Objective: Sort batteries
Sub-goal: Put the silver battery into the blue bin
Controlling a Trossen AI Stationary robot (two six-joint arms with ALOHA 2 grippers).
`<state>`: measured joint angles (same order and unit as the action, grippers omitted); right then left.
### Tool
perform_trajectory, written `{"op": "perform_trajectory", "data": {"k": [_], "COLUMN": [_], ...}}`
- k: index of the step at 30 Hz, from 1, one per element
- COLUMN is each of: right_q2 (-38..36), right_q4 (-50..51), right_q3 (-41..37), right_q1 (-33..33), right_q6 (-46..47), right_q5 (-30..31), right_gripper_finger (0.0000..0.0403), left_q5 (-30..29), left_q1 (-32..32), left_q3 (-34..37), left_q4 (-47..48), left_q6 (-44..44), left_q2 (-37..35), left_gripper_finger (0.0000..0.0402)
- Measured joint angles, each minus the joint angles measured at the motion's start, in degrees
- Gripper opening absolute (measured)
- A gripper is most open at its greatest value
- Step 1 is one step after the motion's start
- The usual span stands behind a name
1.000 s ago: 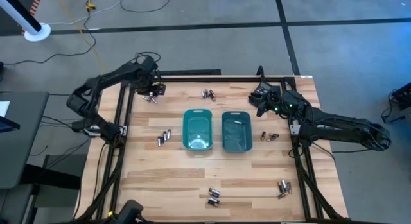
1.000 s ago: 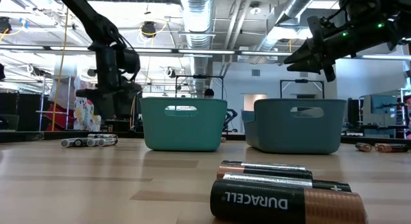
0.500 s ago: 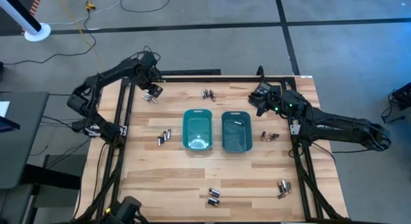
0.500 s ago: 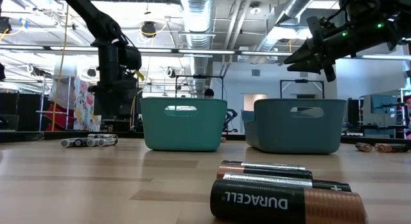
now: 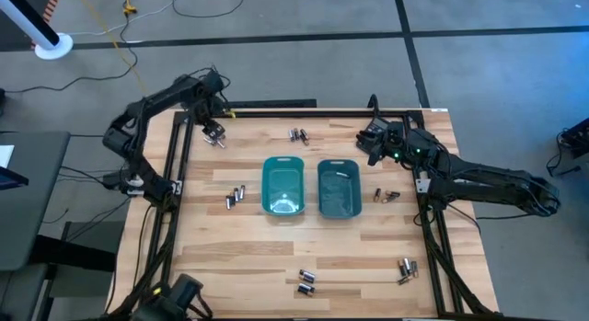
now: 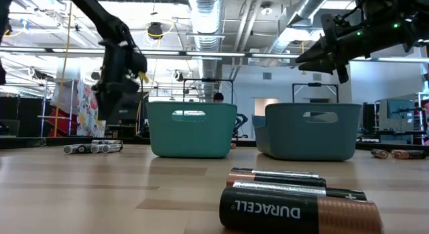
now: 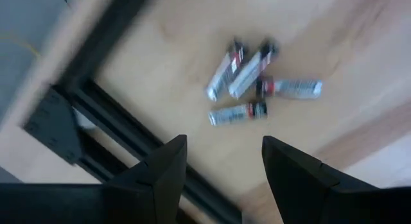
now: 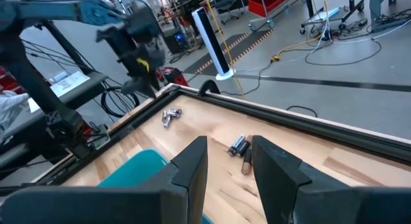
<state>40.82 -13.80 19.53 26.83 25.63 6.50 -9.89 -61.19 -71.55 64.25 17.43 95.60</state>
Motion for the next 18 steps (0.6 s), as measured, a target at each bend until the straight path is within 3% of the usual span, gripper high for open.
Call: {"op": "perform_trajectory", "data": {"k": [7,18], "right_q2": [0.0,0.0], "right_q4": [0.0,0.04], "right_q3": [0.0,0.0], "right_q1": [0.0,0.0], "right_q6": [0.0,0.09], "right_q5": [0.02,0.05], "right_gripper_finger": [0.0138,0.0138], "left_q5": [-0.64,-1.14], "left_q1": [0.02,0.11], "left_q3": [0.03,0.07], "left_q4": [0.87,0.27], "left_q6": [0.06,13.25], "left_q2": [6.59,6.77], "left_gripper_finger": [0.0196,0.0196]}}
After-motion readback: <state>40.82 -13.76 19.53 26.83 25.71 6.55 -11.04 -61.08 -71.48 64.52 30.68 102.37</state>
